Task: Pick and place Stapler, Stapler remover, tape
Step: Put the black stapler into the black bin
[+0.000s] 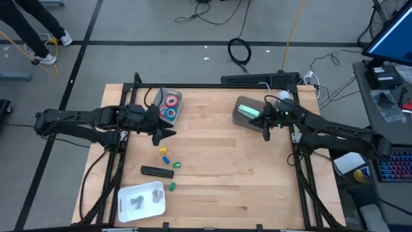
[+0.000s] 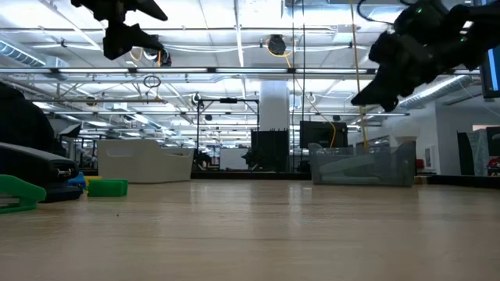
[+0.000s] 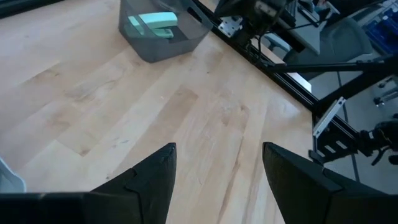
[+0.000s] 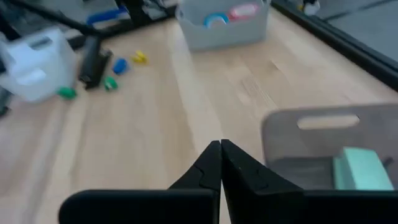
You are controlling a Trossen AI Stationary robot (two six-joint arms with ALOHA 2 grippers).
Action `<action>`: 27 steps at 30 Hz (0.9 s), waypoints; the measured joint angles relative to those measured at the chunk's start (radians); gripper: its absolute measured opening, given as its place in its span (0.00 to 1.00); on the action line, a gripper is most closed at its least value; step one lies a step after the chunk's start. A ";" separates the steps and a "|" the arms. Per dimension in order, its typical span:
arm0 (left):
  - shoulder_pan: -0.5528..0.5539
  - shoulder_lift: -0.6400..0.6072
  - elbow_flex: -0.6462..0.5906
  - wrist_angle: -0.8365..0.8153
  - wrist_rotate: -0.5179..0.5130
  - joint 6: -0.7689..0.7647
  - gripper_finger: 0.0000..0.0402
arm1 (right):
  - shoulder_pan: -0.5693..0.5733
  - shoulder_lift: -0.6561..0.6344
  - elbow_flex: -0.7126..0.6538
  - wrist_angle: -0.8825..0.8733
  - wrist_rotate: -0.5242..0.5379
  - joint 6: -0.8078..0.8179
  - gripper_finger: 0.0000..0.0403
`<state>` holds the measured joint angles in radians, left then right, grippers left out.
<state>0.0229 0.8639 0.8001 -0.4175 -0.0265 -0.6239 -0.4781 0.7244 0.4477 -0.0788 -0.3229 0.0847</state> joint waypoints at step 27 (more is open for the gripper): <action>-0.256 0.000 0.000 -0.004 -0.002 -0.139 0.60 | 0.130 -0.437 -0.003 -0.157 0.098 0.132 0.00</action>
<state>-0.2330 0.8639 0.8001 -0.4214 -0.0280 -0.7625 -0.3485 0.2876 0.4448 -0.2356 -0.2254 0.2169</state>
